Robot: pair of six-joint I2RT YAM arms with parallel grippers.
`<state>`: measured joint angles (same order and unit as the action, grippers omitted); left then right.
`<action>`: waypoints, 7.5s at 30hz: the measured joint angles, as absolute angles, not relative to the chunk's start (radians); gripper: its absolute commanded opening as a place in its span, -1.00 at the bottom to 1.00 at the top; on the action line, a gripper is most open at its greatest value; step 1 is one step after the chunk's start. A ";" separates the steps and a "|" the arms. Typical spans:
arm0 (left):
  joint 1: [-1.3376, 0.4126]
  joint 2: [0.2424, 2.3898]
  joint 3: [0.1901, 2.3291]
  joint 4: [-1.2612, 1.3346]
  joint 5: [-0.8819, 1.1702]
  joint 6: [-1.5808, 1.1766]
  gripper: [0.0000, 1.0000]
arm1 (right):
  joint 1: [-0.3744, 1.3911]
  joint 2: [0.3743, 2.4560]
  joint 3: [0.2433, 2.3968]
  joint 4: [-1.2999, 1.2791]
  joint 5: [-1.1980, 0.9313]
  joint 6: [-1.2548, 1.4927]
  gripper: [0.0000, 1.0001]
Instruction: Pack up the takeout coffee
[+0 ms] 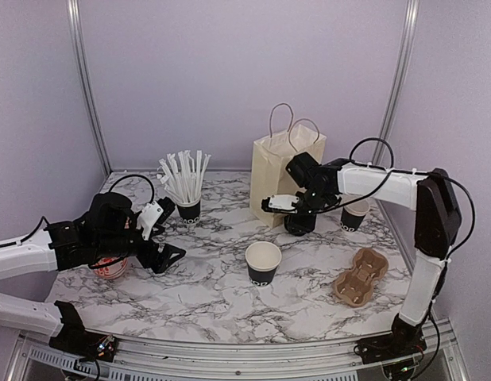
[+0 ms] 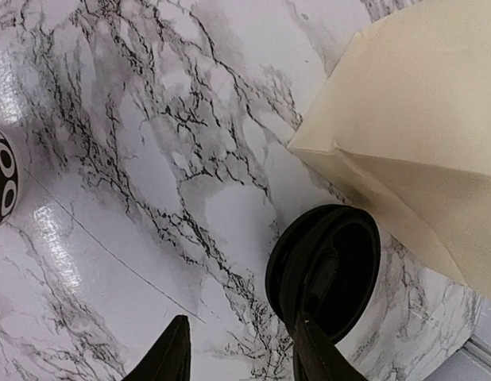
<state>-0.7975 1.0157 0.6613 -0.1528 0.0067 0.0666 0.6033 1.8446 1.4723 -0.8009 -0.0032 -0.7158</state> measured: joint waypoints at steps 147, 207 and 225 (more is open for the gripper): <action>-0.889 0.959 0.680 -0.090 0.001 0.072 0.94 | 0.517 1.829 1.659 -1.006 -0.430 -0.588 -0.86; -1.176 1.498 0.937 0.813 -0.086 0.100 0.53 | 0.467 1.472 1.426 -0.815 -1.330 -0.576 -0.06; -1.177 1.196 0.914 0.084 -0.084 -0.112 0.51 | 0.554 1.459 0.988 -0.511 -0.598 -0.665 0.18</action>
